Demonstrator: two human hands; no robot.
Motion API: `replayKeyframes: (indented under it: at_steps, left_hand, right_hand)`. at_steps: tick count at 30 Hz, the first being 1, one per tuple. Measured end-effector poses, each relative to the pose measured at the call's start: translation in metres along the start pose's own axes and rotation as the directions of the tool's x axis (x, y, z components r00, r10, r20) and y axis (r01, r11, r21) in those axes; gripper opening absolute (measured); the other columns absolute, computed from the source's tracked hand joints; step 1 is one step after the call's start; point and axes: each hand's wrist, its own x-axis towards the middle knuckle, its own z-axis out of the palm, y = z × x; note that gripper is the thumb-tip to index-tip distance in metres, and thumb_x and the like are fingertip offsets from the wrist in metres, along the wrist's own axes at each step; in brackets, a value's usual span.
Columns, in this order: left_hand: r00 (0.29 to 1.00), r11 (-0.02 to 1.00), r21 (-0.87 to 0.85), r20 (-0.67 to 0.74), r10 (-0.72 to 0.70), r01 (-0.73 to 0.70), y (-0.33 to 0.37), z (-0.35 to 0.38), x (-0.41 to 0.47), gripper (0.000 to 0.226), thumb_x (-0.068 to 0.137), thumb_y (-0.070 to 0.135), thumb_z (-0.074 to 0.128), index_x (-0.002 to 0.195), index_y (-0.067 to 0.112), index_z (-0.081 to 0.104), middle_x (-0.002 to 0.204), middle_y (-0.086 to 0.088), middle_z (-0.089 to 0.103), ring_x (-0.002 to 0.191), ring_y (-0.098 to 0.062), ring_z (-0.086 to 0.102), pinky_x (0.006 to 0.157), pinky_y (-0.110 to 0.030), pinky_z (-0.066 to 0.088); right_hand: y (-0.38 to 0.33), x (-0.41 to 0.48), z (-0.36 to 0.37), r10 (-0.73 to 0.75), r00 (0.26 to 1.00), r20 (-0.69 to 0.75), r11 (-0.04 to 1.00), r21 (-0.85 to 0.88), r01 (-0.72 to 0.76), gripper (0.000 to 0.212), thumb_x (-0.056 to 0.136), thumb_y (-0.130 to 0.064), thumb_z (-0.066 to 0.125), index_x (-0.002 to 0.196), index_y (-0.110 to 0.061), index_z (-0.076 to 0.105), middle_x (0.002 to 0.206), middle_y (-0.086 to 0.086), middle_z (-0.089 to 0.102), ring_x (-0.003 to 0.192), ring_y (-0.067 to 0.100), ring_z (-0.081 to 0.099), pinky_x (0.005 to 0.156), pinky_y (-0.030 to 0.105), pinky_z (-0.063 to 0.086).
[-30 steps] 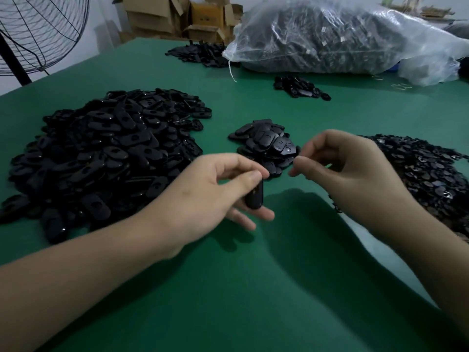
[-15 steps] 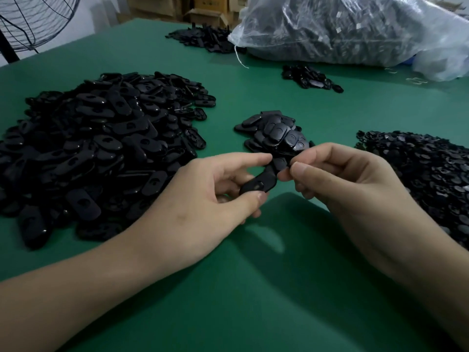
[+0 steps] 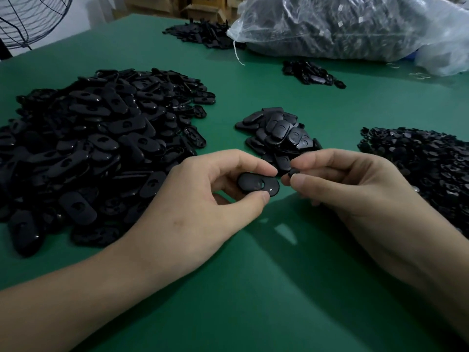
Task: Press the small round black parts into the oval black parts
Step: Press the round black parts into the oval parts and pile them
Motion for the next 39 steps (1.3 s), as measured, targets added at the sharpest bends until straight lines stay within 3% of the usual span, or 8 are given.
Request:
replayKeyframes:
  at_steps: [2,6,12,16,20,23,27,39]
  left_hand:
    - [1.000,1.000,0.024,-0.007,0.012,-0.011,0.0007,-0.0005,0.0002,0.023,0.083,0.030,0.073,0.102,0.043,0.075,0.092,0.011,0.074,0.080,-0.009,0.070,0.072,-0.036,0.062]
    - [1.000,1.000,0.018,-0.006,0.017,-0.017,0.0045,0.0017,0.0003,0.025,0.086,0.032,0.068,0.104,0.049,0.074,0.099,0.007,0.072,0.081,-0.040,0.068,0.075,-0.054,0.059]
    - [1.000,0.997,-0.076,-0.023,0.000,-0.002,0.0034,-0.0022,0.0030,0.036,0.097,0.010,0.065,0.109,0.042,0.076,0.098,0.006,0.076,0.093,-0.002,0.073,0.087,-0.009,0.050]
    - [1.000,0.981,-0.196,-0.020,-0.003,-0.001,0.0024,0.0004,0.0034,0.036,0.097,0.003,0.063,0.120,0.030,0.070,0.098,0.003,0.073,0.089,-0.012,0.078,0.081,-0.015,0.057]
    - [0.999,0.988,-0.153,-0.046,-0.010,0.003,0.0019,0.0003,0.0033,0.033,0.094,0.006,0.068,0.119,0.028,0.069,0.100,0.003,0.072,0.084,-0.013,0.078,0.065,-0.017,0.055]
    - [0.998,0.991,-0.132,-0.062,0.004,-0.013,0.0017,0.0001,0.0031,0.032,0.091,0.006,0.073,0.114,0.029,0.071,0.098,0.004,0.072,0.082,-0.013,0.077,0.061,-0.018,0.052]
    - [0.998,0.998,-0.012,-0.024,0.060,-0.060,0.0045,0.0020,0.0016,0.034,0.091,0.013,0.076,0.111,0.041,0.072,0.094,0.004,0.070,0.084,-0.017,0.074,0.078,-0.046,0.059]
    - [0.997,0.998,0.011,0.028,0.066,-0.066,0.0086,0.0049,-0.0030,0.018,0.088,0.023,0.075,0.101,0.035,0.076,0.081,-0.002,0.071,0.071,-0.021,0.071,0.071,-0.039,0.056]
  right_hand:
    - [-0.0005,-0.0001,-0.0005,-0.004,1.000,0.006,1.000,-0.002,0.004,0.033,0.054,-0.027,0.085,0.086,-0.020,0.082,0.082,0.007,0.078,0.065,0.006,0.066,0.060,0.013,0.050]
    - [-0.0014,0.0000,-0.0010,-0.007,1.000,0.024,1.000,-0.017,0.008,0.033,0.055,-0.029,0.084,0.087,-0.023,0.083,0.084,0.005,0.078,0.068,0.004,0.066,0.062,0.014,0.049]
    - [-0.0007,-0.0004,-0.0038,-0.028,0.998,0.064,0.997,-0.071,0.033,0.033,0.064,-0.029,0.080,0.096,-0.023,0.082,0.081,-0.001,0.074,0.072,0.006,0.062,0.065,0.018,0.047]
    - [0.0001,0.0003,-0.0047,-0.049,0.995,0.085,0.993,-0.106,0.058,0.031,0.071,-0.021,0.082,0.101,-0.021,0.081,0.080,0.004,0.067,0.074,0.012,0.055,0.069,0.026,0.041]
    - [0.0015,0.0015,-0.0053,-0.066,0.994,0.090,0.992,-0.100,0.075,0.026,0.078,-0.016,0.071,0.103,-0.020,0.080,0.079,0.004,0.062,0.074,0.014,0.053,0.068,0.027,0.041]
    - [0.0006,0.0007,-0.0023,-0.093,0.990,0.104,0.992,-0.080,0.102,0.025,0.077,-0.009,0.077,0.100,-0.018,0.075,0.081,0.001,0.065,0.071,0.013,0.055,0.063,0.022,0.045]
    - [0.0003,-0.0009,0.0016,-0.126,0.987,0.102,0.981,-0.134,0.140,0.037,0.072,-0.016,0.077,0.105,-0.012,0.061,0.082,0.004,0.070,0.072,0.014,0.060,0.064,0.018,0.049]
    - [-0.0014,-0.0007,0.0018,-0.080,0.995,0.059,0.996,-0.021,0.081,0.056,0.065,-0.020,0.080,0.116,-0.012,0.059,0.079,0.006,0.067,0.069,0.016,0.056,0.061,0.021,0.047]
